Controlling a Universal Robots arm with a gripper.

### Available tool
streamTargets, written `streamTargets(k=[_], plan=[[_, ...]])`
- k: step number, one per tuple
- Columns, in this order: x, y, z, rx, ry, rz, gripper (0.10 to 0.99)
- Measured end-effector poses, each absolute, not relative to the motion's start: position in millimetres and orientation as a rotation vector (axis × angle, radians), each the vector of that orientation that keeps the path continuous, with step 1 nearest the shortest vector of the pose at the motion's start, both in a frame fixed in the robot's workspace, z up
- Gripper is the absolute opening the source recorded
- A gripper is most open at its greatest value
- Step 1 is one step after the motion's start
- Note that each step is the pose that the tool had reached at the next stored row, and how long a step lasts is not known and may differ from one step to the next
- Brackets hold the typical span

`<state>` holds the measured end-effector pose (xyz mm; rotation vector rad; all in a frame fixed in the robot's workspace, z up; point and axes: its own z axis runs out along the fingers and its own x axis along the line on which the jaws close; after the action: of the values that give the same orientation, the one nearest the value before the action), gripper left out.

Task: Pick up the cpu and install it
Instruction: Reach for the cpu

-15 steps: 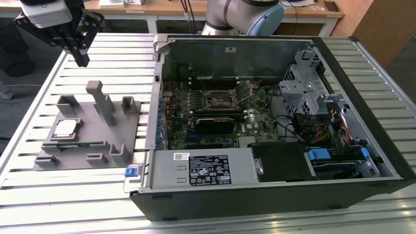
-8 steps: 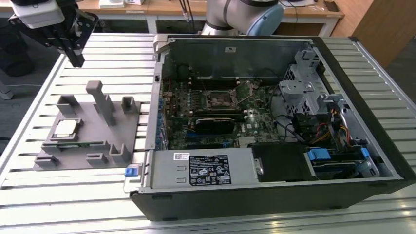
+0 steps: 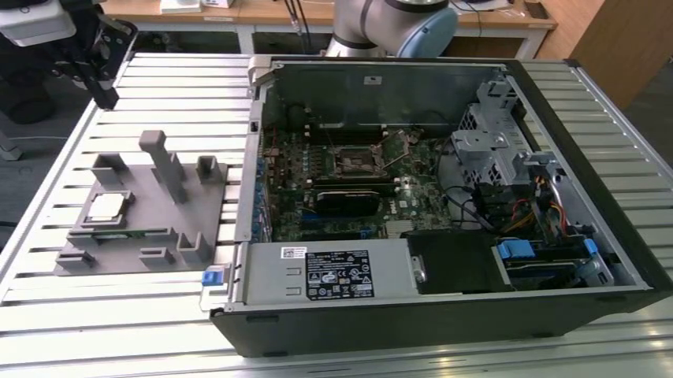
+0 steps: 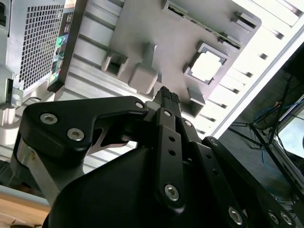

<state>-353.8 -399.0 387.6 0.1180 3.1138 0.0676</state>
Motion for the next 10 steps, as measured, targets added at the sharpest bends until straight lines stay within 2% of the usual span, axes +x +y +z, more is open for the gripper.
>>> streamTargets(k=[10], plan=[[-385, -399, 386, 0.118, 3.114, 0.068, 0.106]])
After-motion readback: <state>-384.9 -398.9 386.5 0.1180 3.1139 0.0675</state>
